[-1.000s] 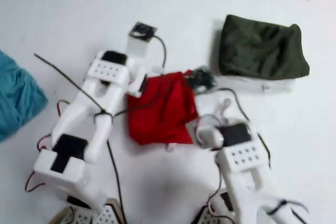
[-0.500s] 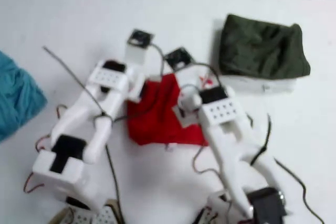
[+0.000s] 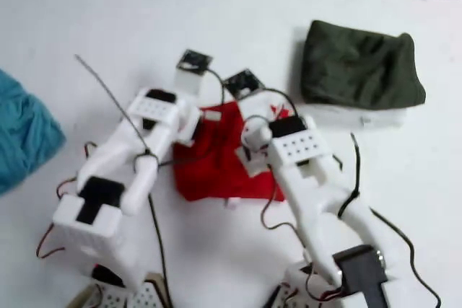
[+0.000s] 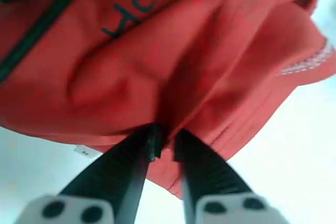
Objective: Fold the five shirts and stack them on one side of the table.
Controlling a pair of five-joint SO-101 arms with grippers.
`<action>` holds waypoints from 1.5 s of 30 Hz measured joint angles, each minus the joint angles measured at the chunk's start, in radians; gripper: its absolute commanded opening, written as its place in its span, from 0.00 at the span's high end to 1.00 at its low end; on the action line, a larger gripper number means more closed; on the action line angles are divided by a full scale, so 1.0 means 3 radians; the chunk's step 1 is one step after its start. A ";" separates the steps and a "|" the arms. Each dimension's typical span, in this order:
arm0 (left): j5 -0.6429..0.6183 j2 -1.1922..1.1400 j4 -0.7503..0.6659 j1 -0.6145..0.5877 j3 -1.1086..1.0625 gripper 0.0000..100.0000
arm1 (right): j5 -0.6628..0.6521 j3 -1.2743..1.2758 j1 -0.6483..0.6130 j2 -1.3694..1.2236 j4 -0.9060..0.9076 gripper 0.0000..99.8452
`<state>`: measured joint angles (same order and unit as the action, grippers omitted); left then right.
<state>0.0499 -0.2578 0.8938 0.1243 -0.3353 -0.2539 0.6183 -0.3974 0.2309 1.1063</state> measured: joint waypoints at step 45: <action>0.0000 -0.0107 0.0046 -0.0010 0.0138 0.89 | -0.0164 0.0818 -0.0041 0.0982 -0.0061 0.83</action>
<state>0.0499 -0.2900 0.9076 0.1212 -0.2938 -0.3030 0.8638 -0.4097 0.5255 1.0879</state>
